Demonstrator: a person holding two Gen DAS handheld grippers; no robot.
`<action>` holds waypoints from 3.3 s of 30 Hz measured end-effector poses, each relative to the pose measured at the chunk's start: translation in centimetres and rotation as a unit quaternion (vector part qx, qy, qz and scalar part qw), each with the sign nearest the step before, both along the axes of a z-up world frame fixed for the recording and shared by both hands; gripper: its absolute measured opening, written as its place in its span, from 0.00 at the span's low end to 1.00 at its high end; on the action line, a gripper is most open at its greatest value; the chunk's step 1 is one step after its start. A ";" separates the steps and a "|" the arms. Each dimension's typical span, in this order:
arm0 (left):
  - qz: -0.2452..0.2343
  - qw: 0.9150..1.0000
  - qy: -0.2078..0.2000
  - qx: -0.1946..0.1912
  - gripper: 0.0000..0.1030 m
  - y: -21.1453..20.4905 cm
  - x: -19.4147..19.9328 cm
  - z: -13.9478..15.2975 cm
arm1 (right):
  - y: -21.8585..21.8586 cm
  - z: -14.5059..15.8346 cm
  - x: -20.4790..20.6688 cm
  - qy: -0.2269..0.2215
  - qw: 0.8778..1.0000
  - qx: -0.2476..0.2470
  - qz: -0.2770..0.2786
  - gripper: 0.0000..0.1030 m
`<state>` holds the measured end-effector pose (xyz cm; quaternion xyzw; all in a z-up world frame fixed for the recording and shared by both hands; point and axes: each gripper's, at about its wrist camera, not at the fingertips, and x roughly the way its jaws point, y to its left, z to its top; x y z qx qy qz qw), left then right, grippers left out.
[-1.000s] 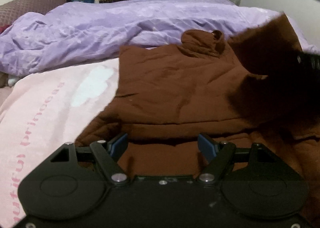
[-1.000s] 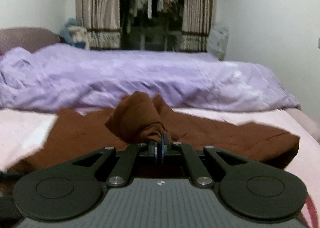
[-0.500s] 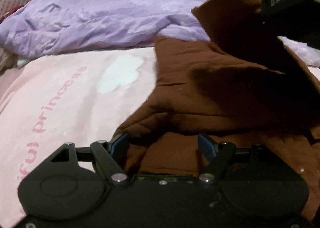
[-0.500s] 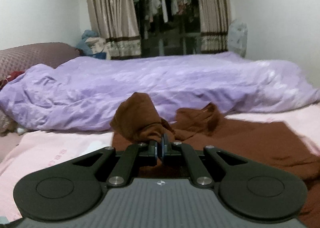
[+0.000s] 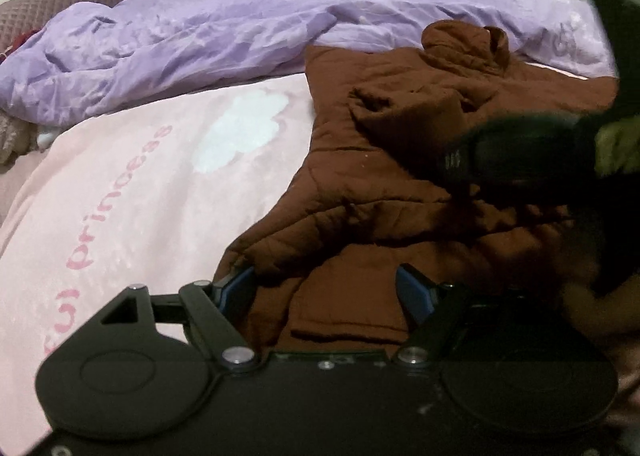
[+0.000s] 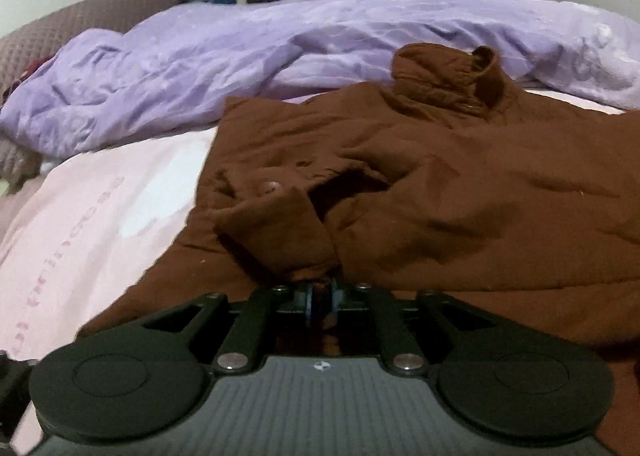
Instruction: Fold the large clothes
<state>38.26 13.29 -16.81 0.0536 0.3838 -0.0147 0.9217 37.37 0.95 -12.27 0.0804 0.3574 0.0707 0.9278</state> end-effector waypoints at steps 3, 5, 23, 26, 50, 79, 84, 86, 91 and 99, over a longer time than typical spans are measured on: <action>0.006 1.000 -0.002 -0.005 0.77 0.2 -0.2 0.1 | -1.0 1.8 -1.4 0.005 0.999 0.036 -0.001 0.37; 0.009 1.000 -0.003 -0.011 0.77 0.2 -0.3 0.3 | -1.4 3.0 -2.4 -0.011 0.999 0.035 -0.009 0.39; 0.012 1.000 0.000 0.004 0.79 -0.7 -0.3 -0.3 | -2.0 -0.8 -1.1 0.004 0.998 0.045 -0.047 0.02; 0.012 1.000 -0.002 0.014 0.80 -1.0 -0.3 -0.4 | -2.1 -0.7 -1.4 -0.008 0.998 0.045 -0.045 0.02; 0.012 1.000 -0.003 0.021 0.81 -0.8 -0.3 -0.3 | -12.7 3.8 -2.4 -0.079 0.986 -0.044 -0.136 0.08; 0.021 0.999 0.003 0.038 0.82 0.7 -6.5 2.2 | -31.4 2.0 -6.0 0.013 0.972 0.062 -0.227 0.49; 0.029 0.999 0.001 0.046 0.82 4.0 -11.9 3.8 | -29.9 7.3 -15.9 -0.093 0.986 -0.001 -0.139 1.00; 0.030 0.999 0.015 0.039 0.82 4.9 -12.9 3.5 | -29.5 7.1 -18.9 -0.100 0.986 -0.054 -0.121 1.00; 0.040 0.997 0.062 0.024 0.82 5.4 -13.7 1.2 | -30.1 2.1 -20.3 0.007 0.987 -0.133 -0.090 1.00; 0.049 0.996 0.079 -0.007 0.86 4.8 -13.7 -1.4 | -33.5 -4.1 -21.5 0.089 0.987 -0.030 -0.134 1.00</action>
